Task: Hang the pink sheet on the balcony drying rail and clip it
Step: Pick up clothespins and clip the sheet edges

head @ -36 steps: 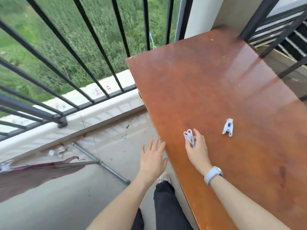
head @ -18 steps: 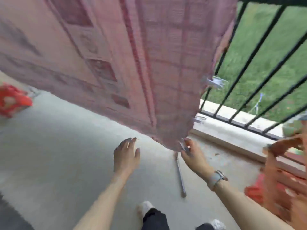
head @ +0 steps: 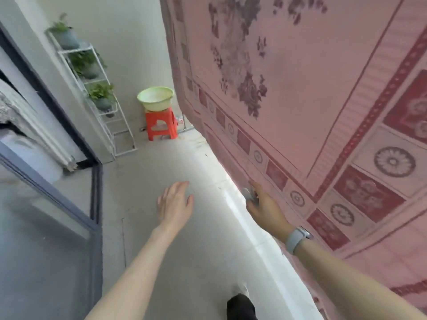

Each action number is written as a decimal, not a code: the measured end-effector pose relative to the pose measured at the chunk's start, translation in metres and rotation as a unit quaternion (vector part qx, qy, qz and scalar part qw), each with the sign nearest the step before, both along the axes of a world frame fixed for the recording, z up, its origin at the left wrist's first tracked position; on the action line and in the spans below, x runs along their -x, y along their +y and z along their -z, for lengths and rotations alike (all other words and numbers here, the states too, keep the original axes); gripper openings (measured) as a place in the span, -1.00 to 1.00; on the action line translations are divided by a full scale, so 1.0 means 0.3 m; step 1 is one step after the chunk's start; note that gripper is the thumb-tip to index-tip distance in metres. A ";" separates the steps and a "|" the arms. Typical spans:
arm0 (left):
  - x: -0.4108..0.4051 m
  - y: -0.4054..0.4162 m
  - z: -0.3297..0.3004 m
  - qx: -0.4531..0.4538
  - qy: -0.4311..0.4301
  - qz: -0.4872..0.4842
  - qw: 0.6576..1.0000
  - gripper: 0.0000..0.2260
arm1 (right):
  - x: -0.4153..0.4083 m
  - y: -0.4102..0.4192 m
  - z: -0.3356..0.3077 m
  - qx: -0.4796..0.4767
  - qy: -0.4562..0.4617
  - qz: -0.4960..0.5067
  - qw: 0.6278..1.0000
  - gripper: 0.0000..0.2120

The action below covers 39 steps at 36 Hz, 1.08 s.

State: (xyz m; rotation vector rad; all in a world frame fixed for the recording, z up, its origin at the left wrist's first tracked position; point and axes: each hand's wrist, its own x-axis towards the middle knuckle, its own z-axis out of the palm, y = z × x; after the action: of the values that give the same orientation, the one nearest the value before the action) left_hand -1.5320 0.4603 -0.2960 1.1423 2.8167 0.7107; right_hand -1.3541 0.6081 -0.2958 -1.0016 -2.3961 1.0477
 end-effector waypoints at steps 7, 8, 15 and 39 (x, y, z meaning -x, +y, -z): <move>0.575 0.325 -0.121 -0.025 0.037 -0.024 0.999 -0.61 | 0.610 0.326 -0.120 -0.039 0.067 -0.057 0.995 -0.66; 0.660 0.375 -0.141 -0.025 0.034 -0.028 0.999 -0.61 | 0.700 0.381 -0.132 -0.038 0.071 -0.062 0.995 -0.66; 1.146 0.586 -0.266 -0.074 0.030 -0.029 0.996 -0.63 | 1.285 0.655 -0.238 -0.050 0.083 -0.079 0.992 -0.65; 2.950 1.198 -0.269 -0.118 -0.064 0.011 0.991 -0.65 | 2.990 1.269 -0.278 -0.064 0.063 -0.024 0.996 -0.57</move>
State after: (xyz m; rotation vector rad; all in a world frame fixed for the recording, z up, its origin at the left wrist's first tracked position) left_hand -2.4169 0.8195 -0.2152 1.1098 2.6635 1.0985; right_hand -2.2512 0.9887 -0.2125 -0.8127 -2.3610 0.9307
